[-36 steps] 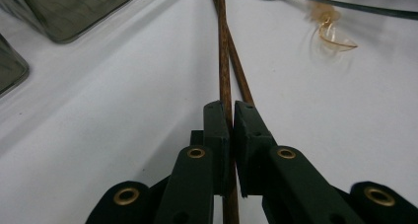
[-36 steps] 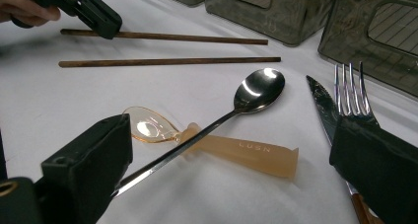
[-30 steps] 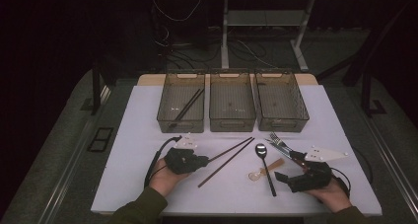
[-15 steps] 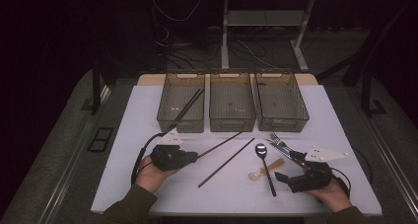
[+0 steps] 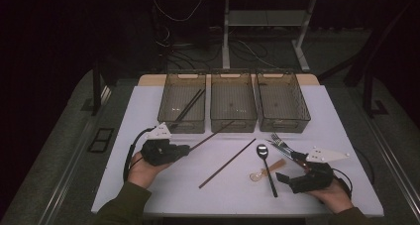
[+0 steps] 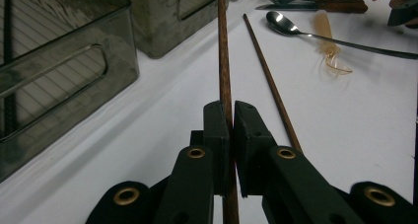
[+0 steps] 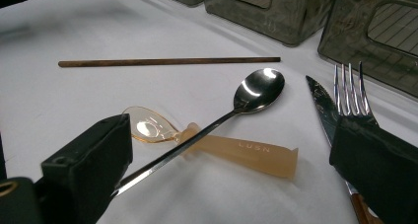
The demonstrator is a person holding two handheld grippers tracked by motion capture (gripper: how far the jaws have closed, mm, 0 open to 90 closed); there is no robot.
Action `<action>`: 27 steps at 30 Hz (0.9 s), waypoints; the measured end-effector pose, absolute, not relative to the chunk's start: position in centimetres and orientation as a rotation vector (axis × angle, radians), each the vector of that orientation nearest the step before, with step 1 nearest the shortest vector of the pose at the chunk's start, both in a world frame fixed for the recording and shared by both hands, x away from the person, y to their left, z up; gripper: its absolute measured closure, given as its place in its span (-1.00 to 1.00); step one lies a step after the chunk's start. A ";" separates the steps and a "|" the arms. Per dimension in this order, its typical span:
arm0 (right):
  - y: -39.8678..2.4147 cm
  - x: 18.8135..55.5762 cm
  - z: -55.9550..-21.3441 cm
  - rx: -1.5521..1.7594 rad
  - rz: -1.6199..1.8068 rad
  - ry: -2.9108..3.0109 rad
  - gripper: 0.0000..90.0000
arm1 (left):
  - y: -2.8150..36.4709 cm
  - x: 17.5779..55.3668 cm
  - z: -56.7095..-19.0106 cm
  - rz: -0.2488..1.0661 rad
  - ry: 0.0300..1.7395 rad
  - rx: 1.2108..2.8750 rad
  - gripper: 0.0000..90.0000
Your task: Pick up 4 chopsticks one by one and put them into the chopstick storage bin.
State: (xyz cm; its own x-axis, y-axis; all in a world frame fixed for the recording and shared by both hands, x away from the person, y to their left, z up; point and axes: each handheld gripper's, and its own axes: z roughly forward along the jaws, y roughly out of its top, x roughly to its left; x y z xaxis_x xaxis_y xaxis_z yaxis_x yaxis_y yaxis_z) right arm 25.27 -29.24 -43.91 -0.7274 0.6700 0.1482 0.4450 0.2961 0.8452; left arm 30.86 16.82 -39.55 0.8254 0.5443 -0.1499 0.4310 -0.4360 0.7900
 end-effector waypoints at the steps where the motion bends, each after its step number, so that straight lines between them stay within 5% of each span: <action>1: -29.3 25.3 -43.9 1.023 1.402 2.332 -0.94 | 16.9 30.9 -39.5 0.159 0.719 2.091 0.88; 27: -29.3 25.4 -44.0 1.038 1.401 2.329 -0.94 | 18.0 35.5 -38.0 0.262 0.820 2.053 0.88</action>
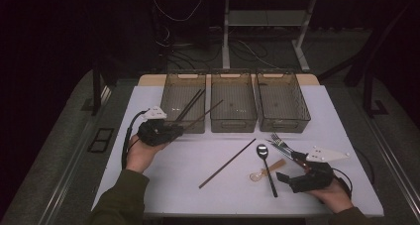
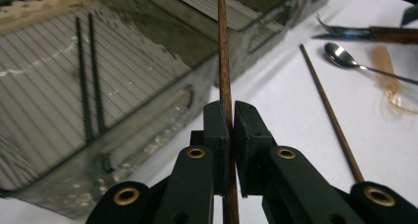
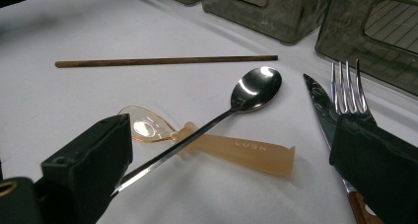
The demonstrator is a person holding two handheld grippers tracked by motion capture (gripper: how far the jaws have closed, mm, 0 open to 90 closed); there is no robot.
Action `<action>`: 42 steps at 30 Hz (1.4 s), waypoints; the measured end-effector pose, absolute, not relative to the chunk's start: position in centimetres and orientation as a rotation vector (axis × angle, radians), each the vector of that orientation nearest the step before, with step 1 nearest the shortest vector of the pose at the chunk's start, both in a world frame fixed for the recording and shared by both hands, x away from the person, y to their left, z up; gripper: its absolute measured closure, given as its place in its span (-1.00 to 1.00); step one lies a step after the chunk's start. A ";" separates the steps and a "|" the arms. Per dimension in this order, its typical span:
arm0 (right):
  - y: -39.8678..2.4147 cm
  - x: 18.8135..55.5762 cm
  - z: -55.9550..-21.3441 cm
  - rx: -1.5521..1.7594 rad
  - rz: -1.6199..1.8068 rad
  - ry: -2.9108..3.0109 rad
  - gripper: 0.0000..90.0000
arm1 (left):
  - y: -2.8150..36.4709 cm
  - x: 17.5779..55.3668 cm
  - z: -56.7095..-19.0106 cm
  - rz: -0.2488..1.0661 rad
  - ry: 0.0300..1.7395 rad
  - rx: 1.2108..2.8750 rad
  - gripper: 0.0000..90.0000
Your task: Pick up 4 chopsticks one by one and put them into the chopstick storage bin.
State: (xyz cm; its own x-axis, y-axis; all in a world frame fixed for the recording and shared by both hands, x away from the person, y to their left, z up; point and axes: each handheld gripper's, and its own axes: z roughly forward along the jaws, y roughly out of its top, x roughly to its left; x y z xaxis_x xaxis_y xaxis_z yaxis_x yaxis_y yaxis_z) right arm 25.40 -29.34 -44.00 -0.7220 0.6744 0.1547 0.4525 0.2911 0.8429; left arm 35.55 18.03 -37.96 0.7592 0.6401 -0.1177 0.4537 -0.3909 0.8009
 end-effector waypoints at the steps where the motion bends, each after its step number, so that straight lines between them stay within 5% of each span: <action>1: -29.4 25.4 -44.0 1.039 1.401 2.328 -0.94 | 18.1 35.8 -37.8 0.265 0.825 2.047 0.88; 17: -29.4 25.4 -44.0 1.040 1.401 2.326 -0.94 | 18.3 40.6 -35.6 0.343 0.947 2.063 0.88; 42: -29.4 25.3 -43.9 1.038 1.413 2.324 -0.94 | 16.9 47.1 -38.4 0.392 1.200 2.121 0.88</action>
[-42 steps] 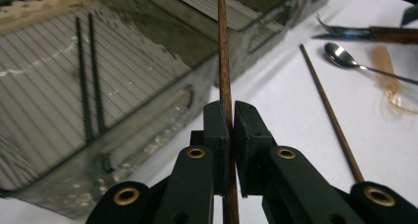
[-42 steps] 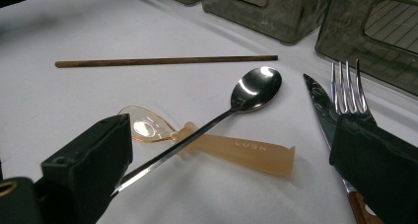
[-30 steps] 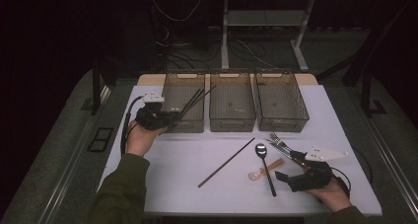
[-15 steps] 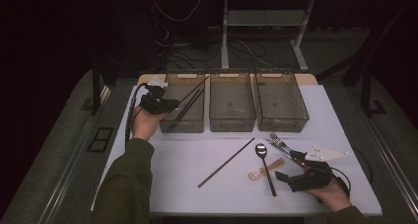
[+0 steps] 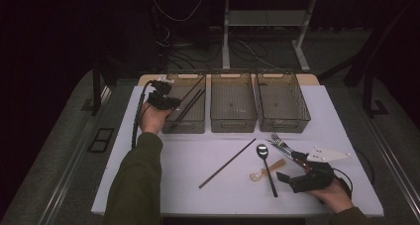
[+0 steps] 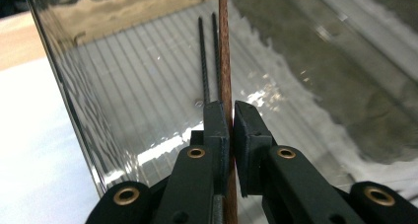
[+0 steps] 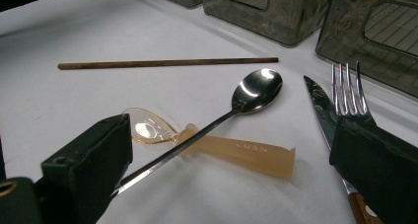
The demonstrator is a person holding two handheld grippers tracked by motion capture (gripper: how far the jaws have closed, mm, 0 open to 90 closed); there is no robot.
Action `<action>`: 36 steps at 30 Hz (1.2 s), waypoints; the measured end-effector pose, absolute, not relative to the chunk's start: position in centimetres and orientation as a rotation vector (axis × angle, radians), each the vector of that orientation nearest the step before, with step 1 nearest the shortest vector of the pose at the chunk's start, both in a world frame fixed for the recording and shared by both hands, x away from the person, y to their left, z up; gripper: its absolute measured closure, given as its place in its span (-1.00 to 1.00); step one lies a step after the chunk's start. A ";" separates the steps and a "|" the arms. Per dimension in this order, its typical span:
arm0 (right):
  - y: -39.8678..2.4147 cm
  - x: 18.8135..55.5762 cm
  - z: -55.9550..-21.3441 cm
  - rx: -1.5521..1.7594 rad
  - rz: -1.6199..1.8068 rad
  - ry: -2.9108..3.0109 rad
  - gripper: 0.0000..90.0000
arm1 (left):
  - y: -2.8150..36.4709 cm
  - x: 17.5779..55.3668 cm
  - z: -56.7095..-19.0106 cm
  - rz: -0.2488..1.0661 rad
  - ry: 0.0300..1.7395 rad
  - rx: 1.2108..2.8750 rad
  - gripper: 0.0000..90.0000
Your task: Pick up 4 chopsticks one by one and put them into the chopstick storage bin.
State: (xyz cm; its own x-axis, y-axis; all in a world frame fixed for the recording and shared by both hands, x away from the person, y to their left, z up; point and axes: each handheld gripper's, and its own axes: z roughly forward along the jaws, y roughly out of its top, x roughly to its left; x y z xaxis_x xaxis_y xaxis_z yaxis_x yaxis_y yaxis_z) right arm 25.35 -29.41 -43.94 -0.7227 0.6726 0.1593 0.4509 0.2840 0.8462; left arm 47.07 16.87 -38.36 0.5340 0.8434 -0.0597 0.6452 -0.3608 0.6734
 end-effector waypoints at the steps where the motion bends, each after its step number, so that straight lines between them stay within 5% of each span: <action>1: -29.4 25.3 -43.9 1.037 1.413 2.325 -0.94 | 16.8 47.2 -38.6 0.396 1.203 2.136 0.88; 7: -29.4 25.3 -43.9 1.029 1.416 2.323 -0.94 | 16.8 47.3 -39.0 0.401 1.236 2.146 0.85; 9: -29.4 25.3 -43.9 1.029 1.415 2.324 -0.94 | 16.7 47.2 -38.9 0.429 1.233 2.135 0.58; 20: -29.4 25.3 -43.9 1.034 1.412 2.323 -0.94 | 16.5 45.9 -37.3 0.423 1.121 2.087 0.09; 36: -29.3 25.3 -44.0 1.044 1.407 2.324 -0.94 | 15.7 38.8 -36.5 0.375 0.949 2.059 -0.17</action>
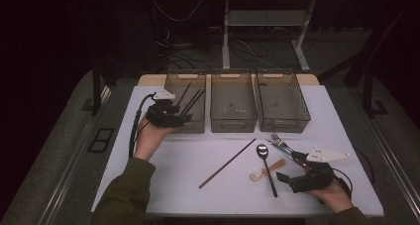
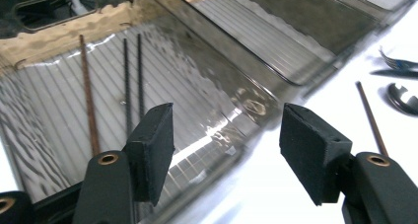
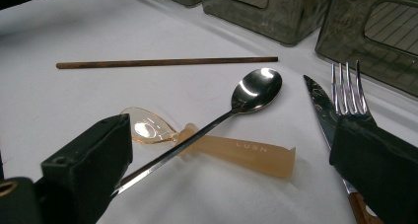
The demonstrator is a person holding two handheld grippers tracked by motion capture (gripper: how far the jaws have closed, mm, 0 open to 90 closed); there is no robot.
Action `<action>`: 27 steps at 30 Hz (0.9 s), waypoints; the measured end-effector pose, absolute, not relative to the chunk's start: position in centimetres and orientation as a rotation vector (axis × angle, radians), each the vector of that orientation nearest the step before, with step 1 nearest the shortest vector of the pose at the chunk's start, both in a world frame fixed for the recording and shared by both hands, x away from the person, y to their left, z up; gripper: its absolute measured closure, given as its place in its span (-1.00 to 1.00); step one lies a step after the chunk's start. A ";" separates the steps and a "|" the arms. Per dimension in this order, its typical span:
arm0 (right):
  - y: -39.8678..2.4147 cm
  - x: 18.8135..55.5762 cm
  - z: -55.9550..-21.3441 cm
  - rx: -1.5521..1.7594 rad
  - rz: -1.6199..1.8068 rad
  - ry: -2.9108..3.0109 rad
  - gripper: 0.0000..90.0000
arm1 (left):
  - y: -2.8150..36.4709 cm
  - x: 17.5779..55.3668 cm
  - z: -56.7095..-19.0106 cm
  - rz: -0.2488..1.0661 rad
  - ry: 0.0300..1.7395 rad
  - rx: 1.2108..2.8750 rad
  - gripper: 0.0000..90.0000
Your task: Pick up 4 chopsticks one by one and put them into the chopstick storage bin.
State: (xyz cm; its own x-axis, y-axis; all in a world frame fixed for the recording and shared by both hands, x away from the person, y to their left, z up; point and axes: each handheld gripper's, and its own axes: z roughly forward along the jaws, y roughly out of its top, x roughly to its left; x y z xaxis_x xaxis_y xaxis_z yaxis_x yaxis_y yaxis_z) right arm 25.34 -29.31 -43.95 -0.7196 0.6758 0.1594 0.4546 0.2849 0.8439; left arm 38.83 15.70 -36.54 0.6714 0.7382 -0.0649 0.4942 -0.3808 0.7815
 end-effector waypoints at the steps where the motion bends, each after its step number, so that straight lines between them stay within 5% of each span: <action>1: -29.3 25.3 -44.0 1.045 1.407 2.324 -0.94 | 15.6 38.4 -36.7 0.375 0.942 2.057 -0.18; 17: -29.3 25.3 -44.0 1.039 1.406 2.319 -0.94 | 14.2 33.4 -38.9 0.337 0.839 2.060 -0.32; 27: -29.3 25.2 -43.9 1.033 1.408 2.318 -0.94 | 13.0 31.0 -40.3 0.282 0.792 2.085 -0.11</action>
State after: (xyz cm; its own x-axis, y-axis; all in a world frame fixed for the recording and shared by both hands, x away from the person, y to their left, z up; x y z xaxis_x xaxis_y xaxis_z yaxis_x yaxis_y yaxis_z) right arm 25.16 -29.26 -43.89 -0.7219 0.6752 0.1514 0.4455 0.2861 0.8483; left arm 31.01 13.05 -40.35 0.7727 0.6291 -0.0848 0.4335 -0.4253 0.7945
